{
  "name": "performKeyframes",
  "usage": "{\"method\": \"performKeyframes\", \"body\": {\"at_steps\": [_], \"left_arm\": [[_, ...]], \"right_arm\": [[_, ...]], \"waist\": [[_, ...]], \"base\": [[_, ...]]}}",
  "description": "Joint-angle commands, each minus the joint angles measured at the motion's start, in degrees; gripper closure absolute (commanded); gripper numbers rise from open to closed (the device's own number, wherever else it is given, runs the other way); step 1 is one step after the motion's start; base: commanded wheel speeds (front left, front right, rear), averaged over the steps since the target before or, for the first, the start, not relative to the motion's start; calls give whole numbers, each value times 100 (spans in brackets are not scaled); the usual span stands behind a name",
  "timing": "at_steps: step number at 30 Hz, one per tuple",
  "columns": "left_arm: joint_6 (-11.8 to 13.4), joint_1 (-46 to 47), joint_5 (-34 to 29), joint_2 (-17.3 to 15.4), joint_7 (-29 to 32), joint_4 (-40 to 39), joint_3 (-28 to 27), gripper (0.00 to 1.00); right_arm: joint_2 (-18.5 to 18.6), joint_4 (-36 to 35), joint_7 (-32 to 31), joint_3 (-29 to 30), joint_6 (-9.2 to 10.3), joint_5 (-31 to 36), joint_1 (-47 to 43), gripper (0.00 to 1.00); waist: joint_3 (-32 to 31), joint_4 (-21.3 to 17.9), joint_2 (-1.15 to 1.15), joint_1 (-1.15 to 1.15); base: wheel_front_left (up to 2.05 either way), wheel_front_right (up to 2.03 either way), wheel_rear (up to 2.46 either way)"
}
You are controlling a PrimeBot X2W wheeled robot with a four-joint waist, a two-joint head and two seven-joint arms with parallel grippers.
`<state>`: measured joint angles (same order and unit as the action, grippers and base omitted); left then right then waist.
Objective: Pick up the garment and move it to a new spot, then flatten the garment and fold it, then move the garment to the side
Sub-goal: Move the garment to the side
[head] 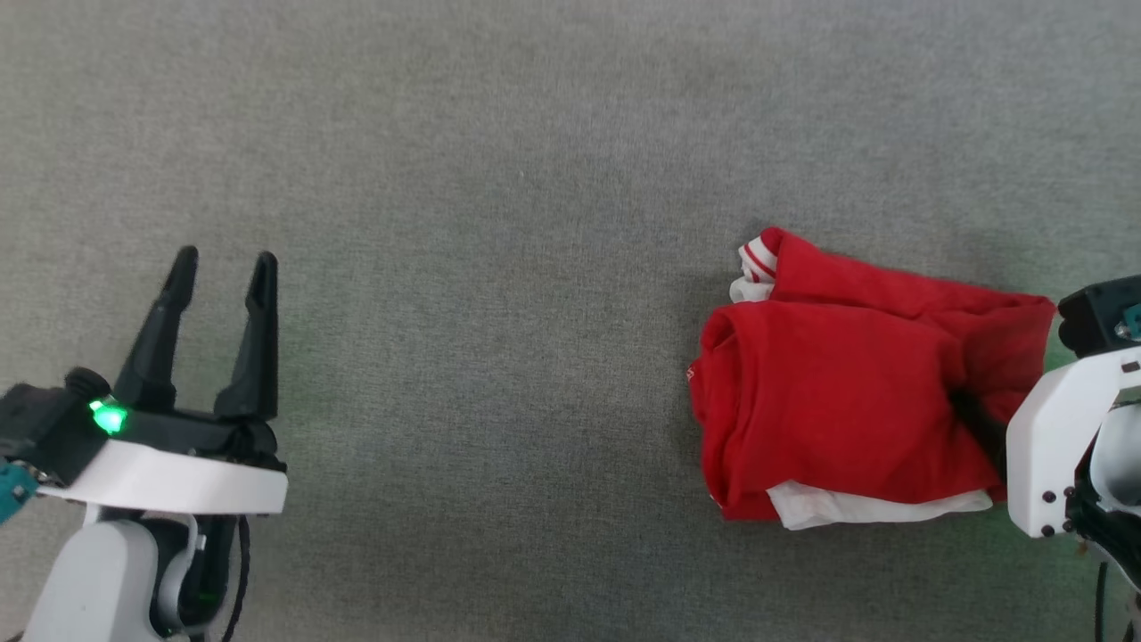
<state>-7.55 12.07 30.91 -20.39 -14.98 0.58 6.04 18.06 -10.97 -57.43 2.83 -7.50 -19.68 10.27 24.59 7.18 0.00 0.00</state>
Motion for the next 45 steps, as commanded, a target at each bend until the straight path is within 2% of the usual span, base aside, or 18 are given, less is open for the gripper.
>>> {"method": "performKeyframes", "body": {"at_steps": [1,2,3,4,5,12,20,27,34,38,42,45], "left_arm": [[14,90,27,-22,-26,2,-5,0],[14,118,31,-35,-26,2,-3,0],[14,140,34,-45,-26,7,0,0],[14,167,42,-56,-26,10,-7,0],[14,191,46,-67,-26,13,-4,0],[14,149,13,-134,-26,18,-64,0],[14,119,20,-283,-26,-291,-293,0],[14,368,-66,-661,-26,-660,-328,0],[14,946,-60,-1195,-25,-1045,-276,0],[14,1350,-4,-1397,-26,-1267,-296,0],[14,1678,-7,-1672,-26,-1423,-113,0],[14,1791,17,-1764,-26,-1473,-56,0]], "right_arm": [[-119,224,-87,-111,3,28,-104,0],[-163,224,-103,-137,3,51,-97,0],[-204,219,-97,-157,3,76,-88,60],[-255,219,-68,-155,3,83,-72,86],[-300,225,-40,-143,2,82,-69,100],[-436,157,322,76,6,92,-31,100],[-446,-195,1020,585,15,95,93,100],[-304,-311,1357,1313,9,271,106,100],[-168,16,1874,2183,9,474,505,100],[-86,382,2330,2670,9,820,879,100],[173,945,2914,3026,9,1200,1294,100],[145,1157,3161,3187,8,1417,1493,100]], "waist": [[99,17,0,0],[137,15,0,0],[164,9,0,0],[187,-1,0,0],[202,-11,0,0],[194,-239,0,0],[268,-775,0,0],[568,-1296,0,0],[1123,-1600,0,0],[1396,-1663,0,0],[1589,-1688,0,0],[1637,-1697,0,0]], "base": [[0,0,0],[0,0,0],[0,0,0],[0,0,0],[0,0,0],[0,0,0],[0,0,0],[0,0,0],[0,0,0],[0,0,0],[0,0,0],[0,0,0]]}}
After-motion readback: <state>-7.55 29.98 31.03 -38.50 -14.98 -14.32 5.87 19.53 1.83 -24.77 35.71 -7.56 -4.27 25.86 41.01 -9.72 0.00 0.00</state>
